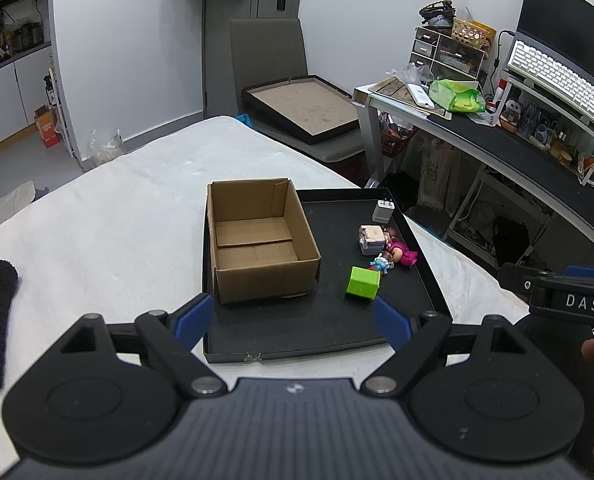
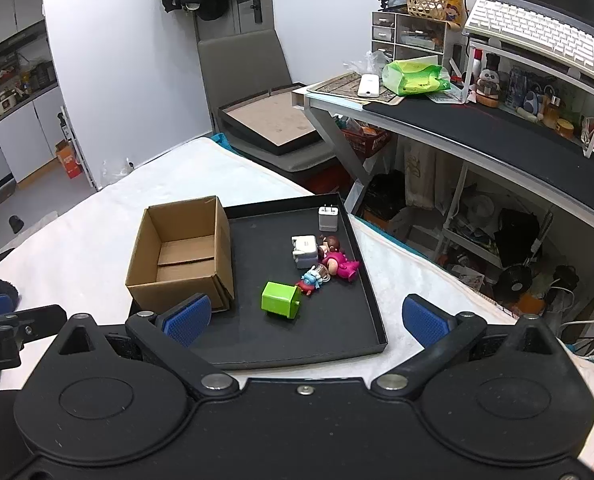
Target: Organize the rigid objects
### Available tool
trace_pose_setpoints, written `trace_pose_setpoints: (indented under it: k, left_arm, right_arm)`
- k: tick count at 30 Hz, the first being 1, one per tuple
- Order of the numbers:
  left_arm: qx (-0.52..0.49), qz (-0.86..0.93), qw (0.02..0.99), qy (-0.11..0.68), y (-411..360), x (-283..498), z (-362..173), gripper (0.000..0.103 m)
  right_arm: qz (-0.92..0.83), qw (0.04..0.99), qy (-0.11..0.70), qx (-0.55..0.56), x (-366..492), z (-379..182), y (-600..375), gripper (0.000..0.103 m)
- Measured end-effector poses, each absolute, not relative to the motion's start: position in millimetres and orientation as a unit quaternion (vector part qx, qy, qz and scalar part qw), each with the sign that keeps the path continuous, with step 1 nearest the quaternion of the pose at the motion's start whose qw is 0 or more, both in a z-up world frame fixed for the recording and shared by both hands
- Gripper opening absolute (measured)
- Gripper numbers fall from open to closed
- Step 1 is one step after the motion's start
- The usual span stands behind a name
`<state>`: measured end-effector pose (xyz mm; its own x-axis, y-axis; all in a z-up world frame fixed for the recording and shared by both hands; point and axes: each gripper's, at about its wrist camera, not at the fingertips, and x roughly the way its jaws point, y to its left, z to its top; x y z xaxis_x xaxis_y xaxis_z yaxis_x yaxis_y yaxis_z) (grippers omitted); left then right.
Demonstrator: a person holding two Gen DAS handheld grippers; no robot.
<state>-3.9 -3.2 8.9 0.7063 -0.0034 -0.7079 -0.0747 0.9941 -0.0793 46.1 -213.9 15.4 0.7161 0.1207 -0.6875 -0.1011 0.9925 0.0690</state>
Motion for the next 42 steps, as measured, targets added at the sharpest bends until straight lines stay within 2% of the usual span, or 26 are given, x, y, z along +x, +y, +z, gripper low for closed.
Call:
trace_pose_setpoints:
  k: [9, 15, 42]
  left_arm:
    - [-0.048, 0.021, 0.917, 0.395, 0.2, 4.2, 7.9, 0.086]
    - [-0.054, 0.025, 0.906, 0.419, 3.2, 16.4, -11.6, 0.086]
    - [-0.102, 0.087, 0.866, 0.481, 42.1, 84.7, -82.8, 0.086]
  right_arm:
    - [0.060, 0.925, 0.374, 0.018, 49.4, 12.0, -215.2, 0.103]
    - [0.075, 0.919, 0.387, 0.023, 56.5, 0.5, -217.7, 0.103]
    - [0.090, 0.877, 0.466, 0.071, 132.8, -89.1, -207.5, 0.103]
